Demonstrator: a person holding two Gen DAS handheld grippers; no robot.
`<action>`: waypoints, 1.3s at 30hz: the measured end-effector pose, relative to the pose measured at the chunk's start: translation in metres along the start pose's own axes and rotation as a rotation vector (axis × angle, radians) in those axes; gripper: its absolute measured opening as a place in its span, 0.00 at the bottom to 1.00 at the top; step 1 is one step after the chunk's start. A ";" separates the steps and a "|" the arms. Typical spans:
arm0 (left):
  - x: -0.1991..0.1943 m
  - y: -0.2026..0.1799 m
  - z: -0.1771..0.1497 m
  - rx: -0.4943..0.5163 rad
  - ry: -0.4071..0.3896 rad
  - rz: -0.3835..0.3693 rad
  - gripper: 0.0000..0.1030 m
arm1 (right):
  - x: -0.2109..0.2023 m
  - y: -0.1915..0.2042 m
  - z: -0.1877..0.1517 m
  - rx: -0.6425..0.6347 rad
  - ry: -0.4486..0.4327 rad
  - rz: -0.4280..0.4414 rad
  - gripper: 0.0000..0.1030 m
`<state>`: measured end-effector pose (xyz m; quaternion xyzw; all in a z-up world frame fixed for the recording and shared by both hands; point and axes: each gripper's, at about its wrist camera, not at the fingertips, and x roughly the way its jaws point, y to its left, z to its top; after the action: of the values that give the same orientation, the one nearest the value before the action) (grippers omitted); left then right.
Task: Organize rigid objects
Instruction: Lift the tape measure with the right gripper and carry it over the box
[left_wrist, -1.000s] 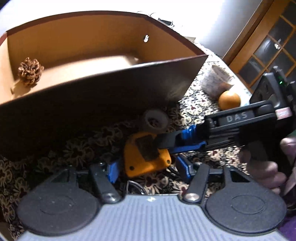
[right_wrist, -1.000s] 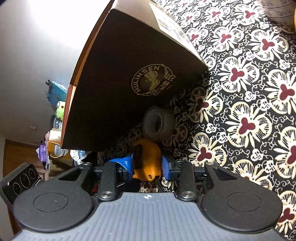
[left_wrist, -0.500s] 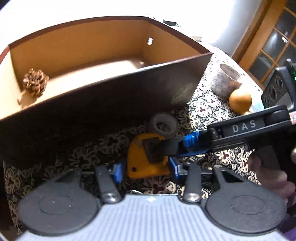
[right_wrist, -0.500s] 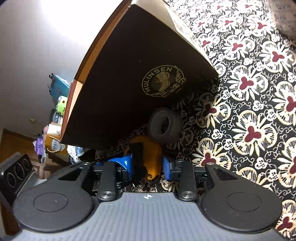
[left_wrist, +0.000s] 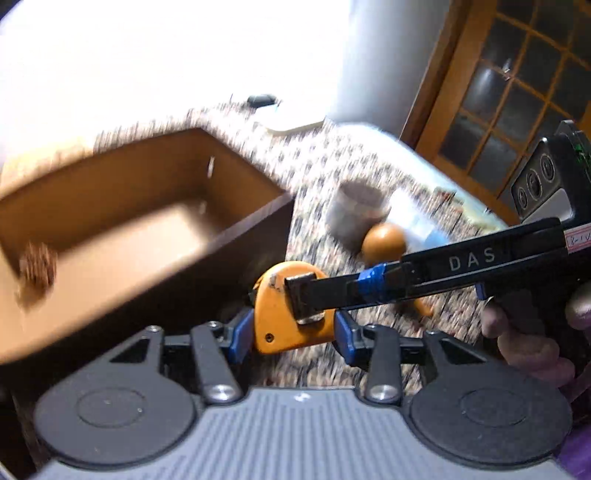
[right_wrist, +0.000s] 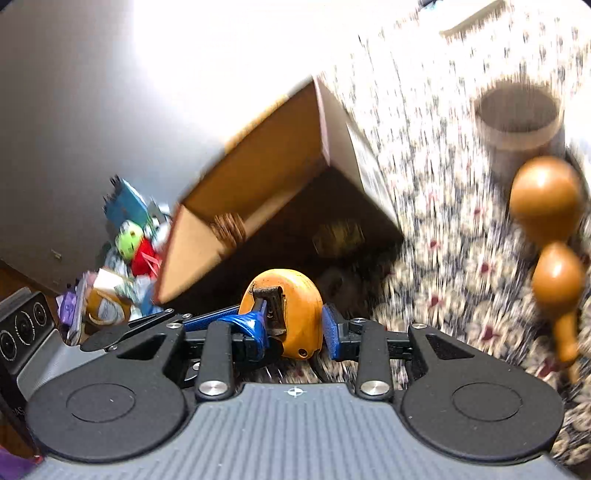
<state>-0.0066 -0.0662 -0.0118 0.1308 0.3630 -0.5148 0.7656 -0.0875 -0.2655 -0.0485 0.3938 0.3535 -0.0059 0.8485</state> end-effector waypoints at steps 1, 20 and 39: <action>-0.006 -0.002 0.007 0.011 -0.027 0.000 0.40 | -0.007 0.004 0.005 -0.017 -0.027 0.004 0.15; 0.014 0.137 0.089 -0.044 -0.071 0.226 0.40 | 0.127 0.075 0.136 -0.282 0.044 0.067 0.15; 0.087 0.215 0.077 -0.187 0.174 0.310 0.40 | 0.245 0.066 0.140 -0.256 0.265 -0.023 0.15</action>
<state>0.2333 -0.0768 -0.0547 0.1573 0.4494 -0.3413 0.8104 0.1990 -0.2487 -0.0913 0.2757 0.4646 0.0817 0.8375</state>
